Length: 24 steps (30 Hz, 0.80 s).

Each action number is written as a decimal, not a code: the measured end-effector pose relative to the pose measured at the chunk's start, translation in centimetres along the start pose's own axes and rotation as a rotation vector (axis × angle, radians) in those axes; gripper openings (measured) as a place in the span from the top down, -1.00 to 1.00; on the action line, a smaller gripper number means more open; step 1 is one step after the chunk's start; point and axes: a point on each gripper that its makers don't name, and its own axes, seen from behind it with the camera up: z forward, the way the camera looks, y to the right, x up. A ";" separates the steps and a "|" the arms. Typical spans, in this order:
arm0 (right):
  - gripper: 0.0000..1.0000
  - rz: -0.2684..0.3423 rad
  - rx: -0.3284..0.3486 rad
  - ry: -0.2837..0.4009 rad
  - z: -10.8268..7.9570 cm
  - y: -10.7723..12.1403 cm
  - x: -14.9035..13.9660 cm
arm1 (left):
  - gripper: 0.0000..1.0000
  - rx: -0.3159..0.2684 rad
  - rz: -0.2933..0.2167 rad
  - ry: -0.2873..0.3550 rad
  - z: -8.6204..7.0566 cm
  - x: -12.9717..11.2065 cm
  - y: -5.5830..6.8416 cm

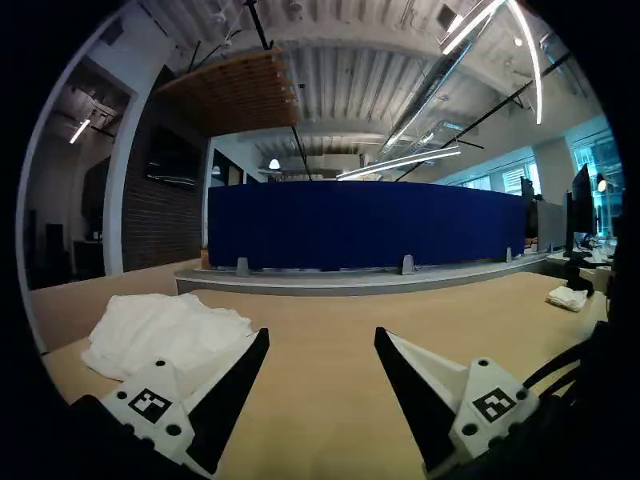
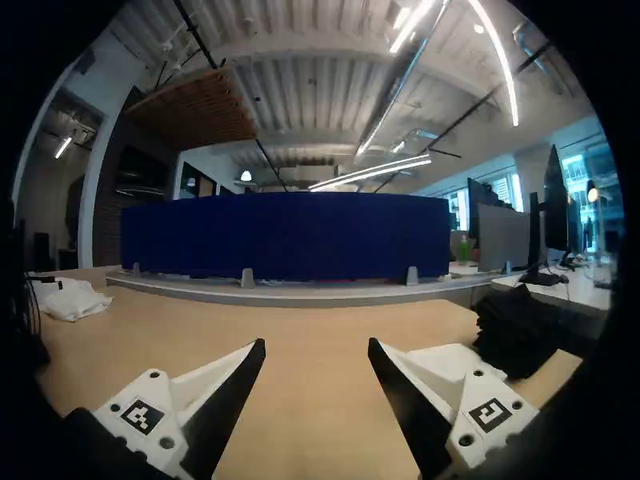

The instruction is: Fold towel

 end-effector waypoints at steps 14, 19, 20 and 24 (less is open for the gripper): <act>-0.99 0.000 0.005 -0.002 0.1 -0.1 -0.3 | -0.96 0.000 0.000 0.000 0.0 0.0 0.0; -0.99 -0.001 0.006 -0.003 0.1 -0.1 -0.2 | -0.96 0.000 0.000 0.000 0.0 0.0 0.0; -0.99 -0.001 0.006 -0.003 0.1 0.0 -0.2 | -0.96 0.000 0.000 0.000 0.0 0.0 0.0; -0.99 -0.001 0.006 -0.003 0.1 -0.1 -0.2 | -0.96 0.000 0.000 0.000 0.0 0.0 0.0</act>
